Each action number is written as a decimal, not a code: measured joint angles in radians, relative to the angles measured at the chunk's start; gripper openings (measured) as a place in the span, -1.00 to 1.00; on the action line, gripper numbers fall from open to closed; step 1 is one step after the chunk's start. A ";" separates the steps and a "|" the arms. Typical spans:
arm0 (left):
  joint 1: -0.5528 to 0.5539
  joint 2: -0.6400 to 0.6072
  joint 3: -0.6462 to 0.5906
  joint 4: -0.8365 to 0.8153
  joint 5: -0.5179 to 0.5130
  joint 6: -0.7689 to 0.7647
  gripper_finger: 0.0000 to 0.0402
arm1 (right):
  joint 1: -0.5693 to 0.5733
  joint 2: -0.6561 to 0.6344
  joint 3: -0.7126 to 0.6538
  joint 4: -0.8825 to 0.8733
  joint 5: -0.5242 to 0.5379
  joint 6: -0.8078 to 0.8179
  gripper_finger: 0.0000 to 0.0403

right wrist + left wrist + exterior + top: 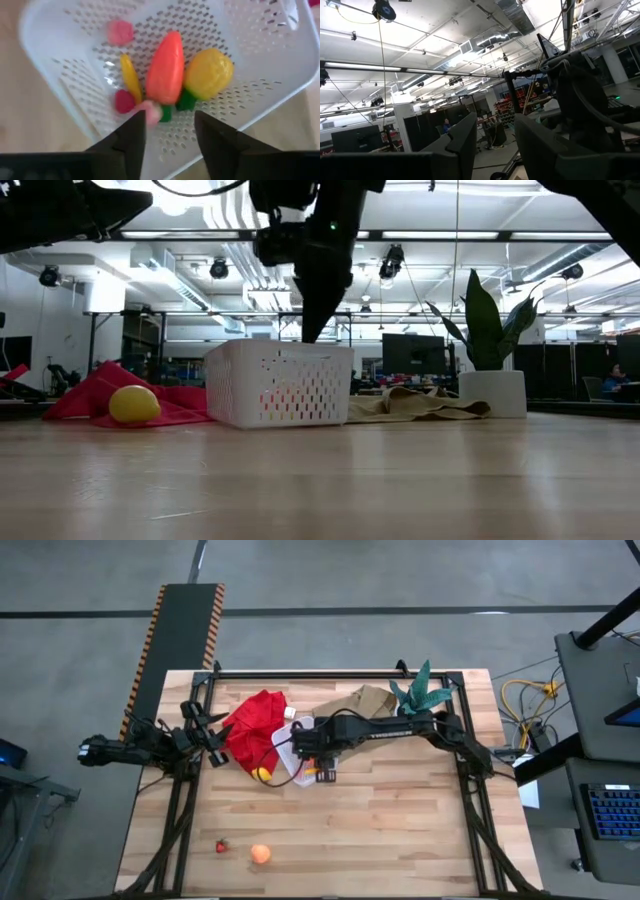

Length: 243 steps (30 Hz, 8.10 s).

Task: Pick and placing Produce into tupperware
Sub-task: Put the toy raspberry into the white bin, then put the toy lemon into the white bin

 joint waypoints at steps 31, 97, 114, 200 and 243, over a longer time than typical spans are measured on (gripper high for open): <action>0.000 0.000 -0.001 -0.024 -0.022 0.000 -0.41 | 0.172 -1.014 -1.107 1.037 -0.039 0.000 -0.24; 0.000 0.033 0.011 -0.027 -0.051 0.024 -0.40 | 0.170 -2.189 -1.913 1.010 0.170 0.084 -0.96; -0.002 0.290 0.325 -0.618 0.069 -0.257 0.20 | 0.170 -2.176 -1.900 1.008 0.170 0.065 -0.96; -0.002 1.335 0.626 -1.088 0.315 -0.524 -0.08 | 0.170 -2.169 -1.899 0.979 0.170 0.110 -0.96; 0.044 1.101 0.768 -0.831 0.143 -0.283 -0.04 | 0.170 -2.170 -1.899 0.978 0.170 0.107 -0.96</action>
